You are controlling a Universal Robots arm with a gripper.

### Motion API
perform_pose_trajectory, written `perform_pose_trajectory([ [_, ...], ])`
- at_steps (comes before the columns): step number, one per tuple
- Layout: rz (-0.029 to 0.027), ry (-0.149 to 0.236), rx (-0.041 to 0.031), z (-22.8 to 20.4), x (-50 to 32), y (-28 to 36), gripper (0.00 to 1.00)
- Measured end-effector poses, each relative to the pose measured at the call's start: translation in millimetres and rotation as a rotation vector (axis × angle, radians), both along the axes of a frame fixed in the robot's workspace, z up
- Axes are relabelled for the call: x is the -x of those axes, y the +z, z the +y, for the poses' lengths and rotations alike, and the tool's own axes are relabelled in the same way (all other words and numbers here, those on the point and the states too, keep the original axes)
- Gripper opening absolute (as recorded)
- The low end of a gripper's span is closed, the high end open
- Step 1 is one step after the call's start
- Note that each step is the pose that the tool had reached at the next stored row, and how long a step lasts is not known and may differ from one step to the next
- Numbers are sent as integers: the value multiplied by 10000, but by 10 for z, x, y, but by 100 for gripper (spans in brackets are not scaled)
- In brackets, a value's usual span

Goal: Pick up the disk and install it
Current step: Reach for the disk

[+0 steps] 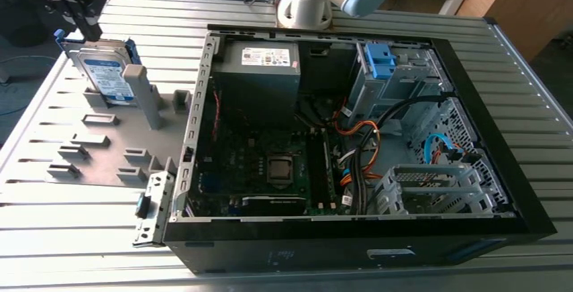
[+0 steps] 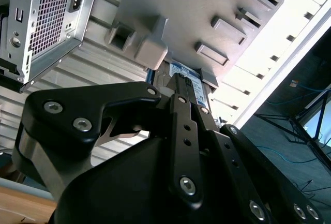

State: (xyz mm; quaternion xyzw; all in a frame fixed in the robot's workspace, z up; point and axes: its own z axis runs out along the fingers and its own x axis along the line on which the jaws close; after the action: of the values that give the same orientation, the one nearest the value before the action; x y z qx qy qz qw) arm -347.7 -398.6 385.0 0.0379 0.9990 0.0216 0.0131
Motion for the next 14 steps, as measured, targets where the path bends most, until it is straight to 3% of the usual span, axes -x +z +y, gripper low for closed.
perform_pose_trajectory([
  [14, 0, 0, 0, 0, 36, -18, 11],
])
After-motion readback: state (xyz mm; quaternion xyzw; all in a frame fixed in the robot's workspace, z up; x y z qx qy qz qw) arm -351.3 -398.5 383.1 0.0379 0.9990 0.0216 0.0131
